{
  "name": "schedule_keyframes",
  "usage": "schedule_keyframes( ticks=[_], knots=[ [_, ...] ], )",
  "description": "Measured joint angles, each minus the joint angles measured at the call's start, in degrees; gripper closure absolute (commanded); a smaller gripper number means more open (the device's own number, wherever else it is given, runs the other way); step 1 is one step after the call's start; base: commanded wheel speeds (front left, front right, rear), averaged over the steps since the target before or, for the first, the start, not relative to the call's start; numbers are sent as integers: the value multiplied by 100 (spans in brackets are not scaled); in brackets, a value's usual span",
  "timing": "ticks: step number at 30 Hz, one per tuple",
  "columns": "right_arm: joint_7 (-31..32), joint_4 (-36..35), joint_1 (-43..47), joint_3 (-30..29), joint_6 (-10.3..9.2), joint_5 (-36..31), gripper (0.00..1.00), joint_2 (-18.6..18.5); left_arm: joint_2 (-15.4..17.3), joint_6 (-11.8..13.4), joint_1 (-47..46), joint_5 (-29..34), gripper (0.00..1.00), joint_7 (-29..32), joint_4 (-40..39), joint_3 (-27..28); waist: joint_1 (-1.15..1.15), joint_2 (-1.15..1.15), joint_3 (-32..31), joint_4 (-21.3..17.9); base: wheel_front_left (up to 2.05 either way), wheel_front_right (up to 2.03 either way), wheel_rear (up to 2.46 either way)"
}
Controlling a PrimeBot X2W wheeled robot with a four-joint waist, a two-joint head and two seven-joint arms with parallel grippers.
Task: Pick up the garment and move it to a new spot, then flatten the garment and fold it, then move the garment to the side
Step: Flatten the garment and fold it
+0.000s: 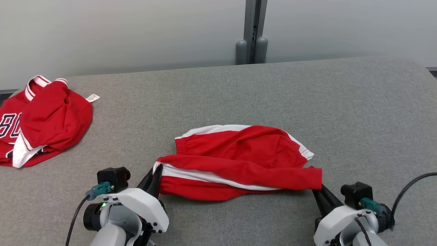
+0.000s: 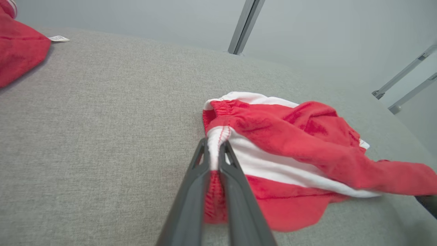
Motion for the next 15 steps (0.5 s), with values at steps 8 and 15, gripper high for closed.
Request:
schedule_keyframes(
  ticks=[8, 15],
  knots=[
    [0, -1555, 55, 361, -1, 1416, 100, -349, -21, -193, -1, -267, 100, -400, -387, 155, 0, 0, -120, -117, 0, 0, 0],
    [0, -2776, 75, 503, -1, 2303, 100, -949, -55, -288, -7, -567, 100, -606, -1018, 272, 0, 0, -269, -211, 0, 0, 0]
  ],
)
